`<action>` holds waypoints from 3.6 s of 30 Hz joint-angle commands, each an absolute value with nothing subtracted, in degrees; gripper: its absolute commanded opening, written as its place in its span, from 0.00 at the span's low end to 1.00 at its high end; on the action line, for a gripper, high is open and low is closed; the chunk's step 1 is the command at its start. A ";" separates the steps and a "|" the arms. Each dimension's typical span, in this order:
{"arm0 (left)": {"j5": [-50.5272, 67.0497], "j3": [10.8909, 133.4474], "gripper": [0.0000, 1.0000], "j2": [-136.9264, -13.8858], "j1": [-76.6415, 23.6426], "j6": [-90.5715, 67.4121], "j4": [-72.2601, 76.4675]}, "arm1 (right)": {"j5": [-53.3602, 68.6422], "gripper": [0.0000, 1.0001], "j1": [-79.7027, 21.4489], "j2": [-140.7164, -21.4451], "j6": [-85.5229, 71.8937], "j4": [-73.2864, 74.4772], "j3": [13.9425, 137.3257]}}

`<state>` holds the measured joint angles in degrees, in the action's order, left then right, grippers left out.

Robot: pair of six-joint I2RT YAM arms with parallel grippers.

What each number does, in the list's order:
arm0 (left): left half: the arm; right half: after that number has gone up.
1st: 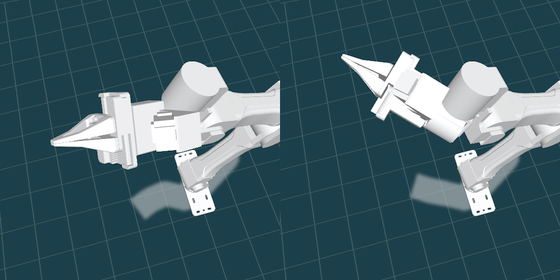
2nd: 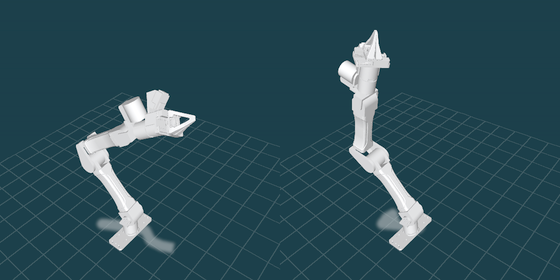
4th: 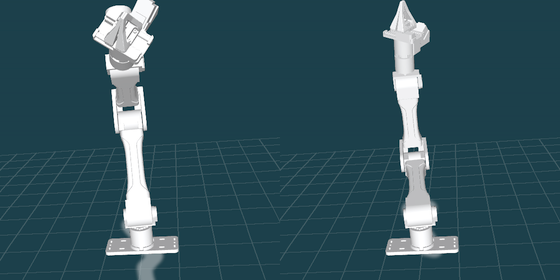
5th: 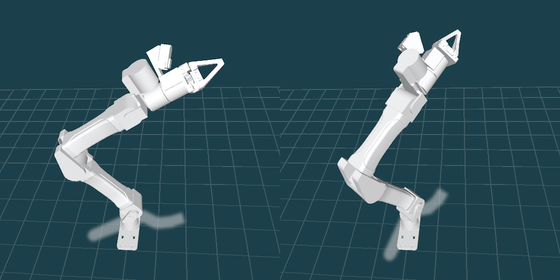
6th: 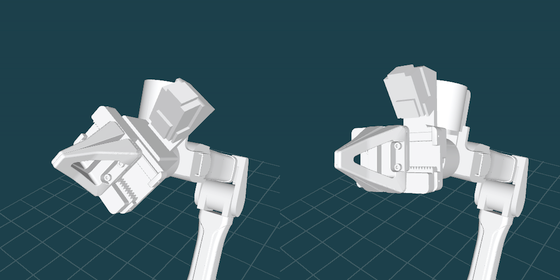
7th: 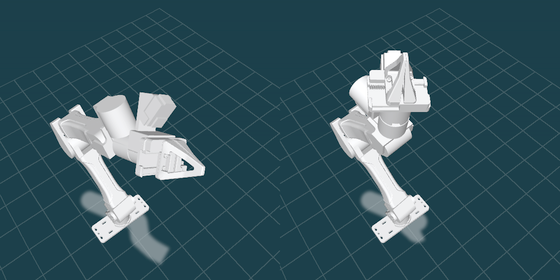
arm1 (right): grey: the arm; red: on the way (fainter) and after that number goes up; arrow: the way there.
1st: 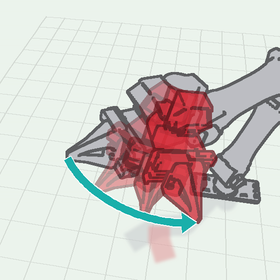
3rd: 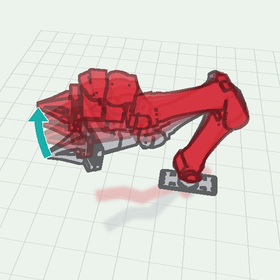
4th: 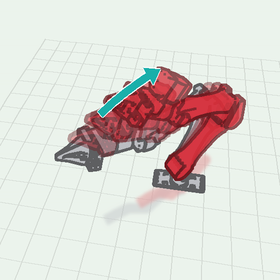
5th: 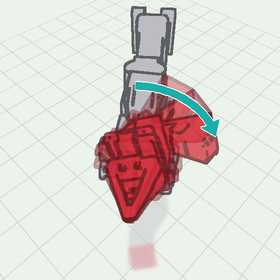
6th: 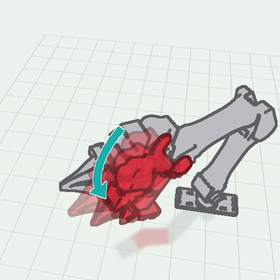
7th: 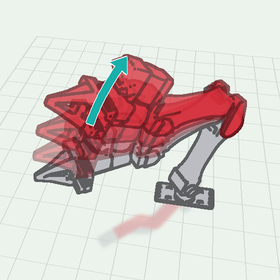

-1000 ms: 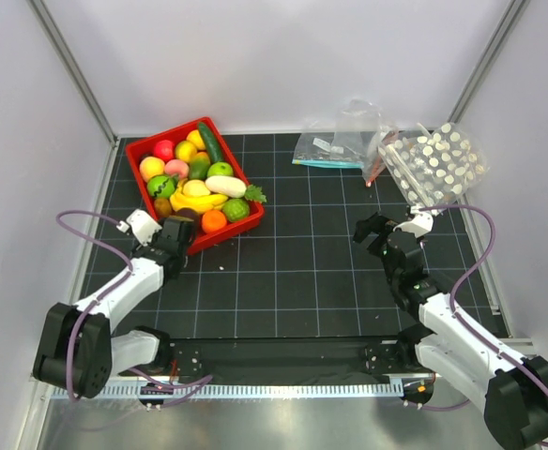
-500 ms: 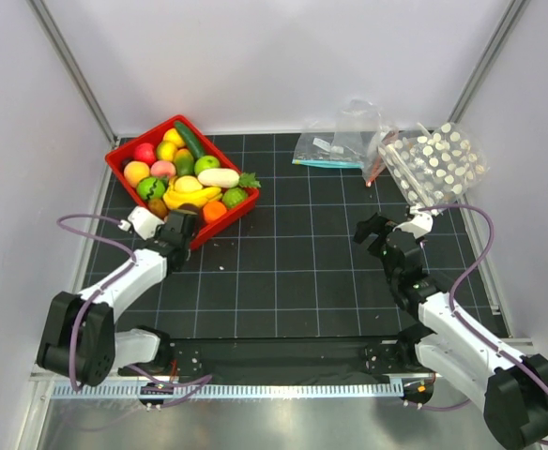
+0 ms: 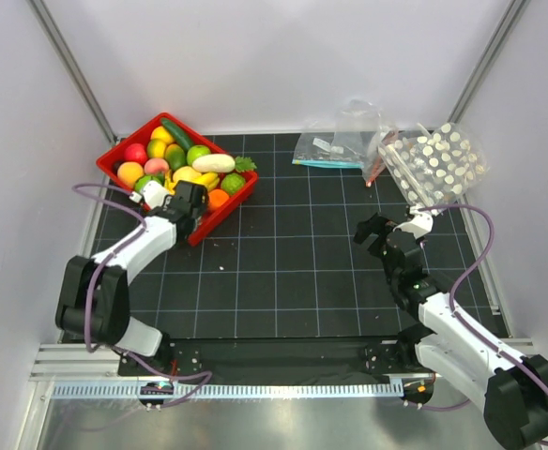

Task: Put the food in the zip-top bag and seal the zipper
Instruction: Move the bin to the corner of the board, then move the zipper food storage bag to the center of the board.

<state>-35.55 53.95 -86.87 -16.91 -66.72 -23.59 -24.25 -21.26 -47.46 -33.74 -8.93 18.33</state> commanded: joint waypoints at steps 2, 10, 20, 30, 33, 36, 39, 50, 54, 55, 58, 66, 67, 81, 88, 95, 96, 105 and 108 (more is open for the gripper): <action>-34.37 49.84 1.00 -77.02 -16.87 -63.46 -24.70 | -24.79 1.00 -21.45 -46.84 -32.08 -10.63 19.51; -26.48 43.52 0.99 -63.91 -19.60 -53.89 -21.99 | -22.15 1.00 -21.45 -46.41 -30.59 -12.57 18.55; -13.86 40.07 1.00 -64.94 -32.77 -34.11 -4.13 | -18.29 0.99 -21.45 -46.84 -28.74 -14.59 17.93; -1.68 39.11 1.00 -80.68 -39.46 -22.76 10.63 | -19.69 0.98 -21.45 -50.44 -28.12 -11.77 21.62; -2.54 40.60 1.00 -80.78 -40.77 -21.80 9.58 | -21.26 1.00 -21.45 -54.29 -29.97 -11.25 26.52; -5.52 40.08 1.00 -79.29 -42.01 -21.36 9.32 | -20.92 1.00 -21.10 -62.01 -31.46 -9.49 34.06; -6.33 39.20 1.00 -78.14 -42.71 -21.53 9.40 | -18.64 1.00 -19.69 -69.40 -32.95 -7.31 40.58; -6.60 39.29 1.00 -76.99 -44.38 -21.45 9.23 | -24.25 1.00 -16.00 -95.87 -31.64 -0.35 65.91; -4.57 39.02 1.00 -77.25 -44.82 -21.36 10.63 | -26.97 1.00 -15.12 -99.31 -32.61 -6.14 66.70; -4.31 38.94 1.00 -77.43 -45.09 -21.36 10.90 | -28.20 1.00 -15.03 -100.27 -32.00 -6.50 67.58; -4.13 39.20 1.00 -77.96 -45.88 -21.01 11.16 | -30.85 1.00 -14.77 -104.58 -28.57 -4.23 72.85; -5.01 39.20 1.00 -77.52 -46.67 -20.39 11.16 | -33.74 0.99 -13.89 -113.46 -20.30 -5.81 80.66; -5.10 39.20 1.00 -77.52 -46.67 -20.39 11.16 | -35.32 0.98 -13.54 -115.38 -20.30 -4.41 81.64; -7.38 39.55 1.00 -77.78 -46.76 -19.69 10.55 | -31.98 0.01 -14.76 -111.90 -11.78 -20.63 75.34; -8.61 39.64 1.00 -77.78 -46.76 -19.51 10.20 | -39.63 0.01 -25.04 -97.93 -11.69 -21.79 59.55; -12.48 39.02 1.00 -76.55 -46.76 -19.42 9.49 | -41.84 0.01 -31.46 -82.46 -15.73 -16.88 47.39; -12.74 38.94 1.00 -76.29 -46.76 -19.51 9.41 | -41.49 0.01 -31.55 -80.70 -16.95 -14.96 46.16; -19.24 37.18 1.00 -72.96 -46.76 -20.56 9.32 | -21.37 0.01 -32.95 -59.25 -22.15 -3.62 35.34; -21.18 35.87 1.00 -70.84 -46.84 -20.83 9.84 | -15.67 0.10 -34.98 -56.44 -22.77 -1.41 33.40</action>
